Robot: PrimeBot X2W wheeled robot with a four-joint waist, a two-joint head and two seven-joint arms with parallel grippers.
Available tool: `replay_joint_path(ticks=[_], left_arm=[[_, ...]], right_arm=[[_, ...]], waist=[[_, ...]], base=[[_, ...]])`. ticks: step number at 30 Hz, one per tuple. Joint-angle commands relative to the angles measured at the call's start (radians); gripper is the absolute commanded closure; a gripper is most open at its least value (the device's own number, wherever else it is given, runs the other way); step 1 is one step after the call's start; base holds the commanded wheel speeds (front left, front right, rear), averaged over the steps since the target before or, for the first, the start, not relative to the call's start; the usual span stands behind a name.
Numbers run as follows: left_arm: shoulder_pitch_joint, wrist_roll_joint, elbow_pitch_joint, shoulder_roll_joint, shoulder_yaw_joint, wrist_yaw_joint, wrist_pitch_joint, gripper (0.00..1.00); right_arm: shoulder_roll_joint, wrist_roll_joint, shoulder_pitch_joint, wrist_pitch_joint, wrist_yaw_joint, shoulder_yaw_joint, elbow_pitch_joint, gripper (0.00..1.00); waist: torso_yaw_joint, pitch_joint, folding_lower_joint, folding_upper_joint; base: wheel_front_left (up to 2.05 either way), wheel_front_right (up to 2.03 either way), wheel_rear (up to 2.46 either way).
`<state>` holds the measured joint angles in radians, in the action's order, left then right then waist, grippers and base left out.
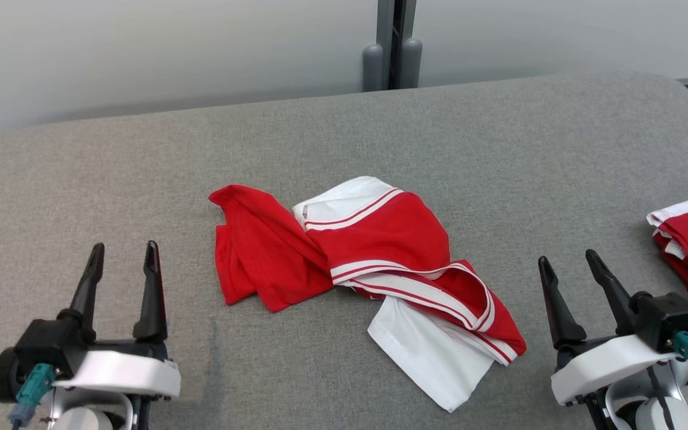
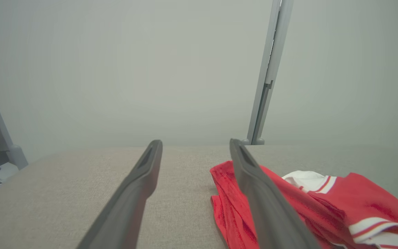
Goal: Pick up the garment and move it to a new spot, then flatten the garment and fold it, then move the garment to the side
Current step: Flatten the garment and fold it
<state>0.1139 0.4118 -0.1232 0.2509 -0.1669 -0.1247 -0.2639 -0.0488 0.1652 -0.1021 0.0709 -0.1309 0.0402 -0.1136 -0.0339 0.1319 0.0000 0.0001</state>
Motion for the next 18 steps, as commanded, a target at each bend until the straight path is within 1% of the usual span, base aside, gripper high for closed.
replay_joint_path(ticks=[1,4,7,11,18], left_arm=[[-0.020,-0.011,0.022,0.003,-0.003,-0.013,0.006,0.00],[-0.079,-0.030,0.096,0.012,-0.015,-0.041,0.035,0.00],[-0.117,-0.036,0.150,0.014,-0.026,-0.060,0.067,0.00],[-0.147,-0.042,0.199,0.020,-0.037,-0.077,0.099,0.00],[-0.148,-0.049,0.225,0.024,-0.048,-0.086,0.115,0.00]], right_arm=[[-0.005,-0.014,0.013,-0.004,0.000,-0.001,-0.001,0.00],[-0.005,-0.021,0.033,-0.013,0.000,0.002,0.004,0.00],[-0.005,-0.027,0.051,-0.022,0.000,0.000,0.014,0.00],[-0.005,-0.027,0.067,-0.033,0.000,-0.003,0.028,0.00],[-0.005,-0.027,0.069,-0.038,0.000,-0.005,0.040,0.00]], waist=[[0.007,-0.023,0.0000,-0.0001],[0.011,-0.046,0.0000,-0.0001],[0.015,-0.057,0.0000,-0.0001],[0.020,-0.063,0.0000,-0.0001],[0.026,-0.058,0.0000,-0.0001]], base=[[0.00,0.00,0.00],[0.00,0.00,0.00],[0.00,0.00,0.00],[0.00,0.00,0.00],[0.00,0.00,0.00]])
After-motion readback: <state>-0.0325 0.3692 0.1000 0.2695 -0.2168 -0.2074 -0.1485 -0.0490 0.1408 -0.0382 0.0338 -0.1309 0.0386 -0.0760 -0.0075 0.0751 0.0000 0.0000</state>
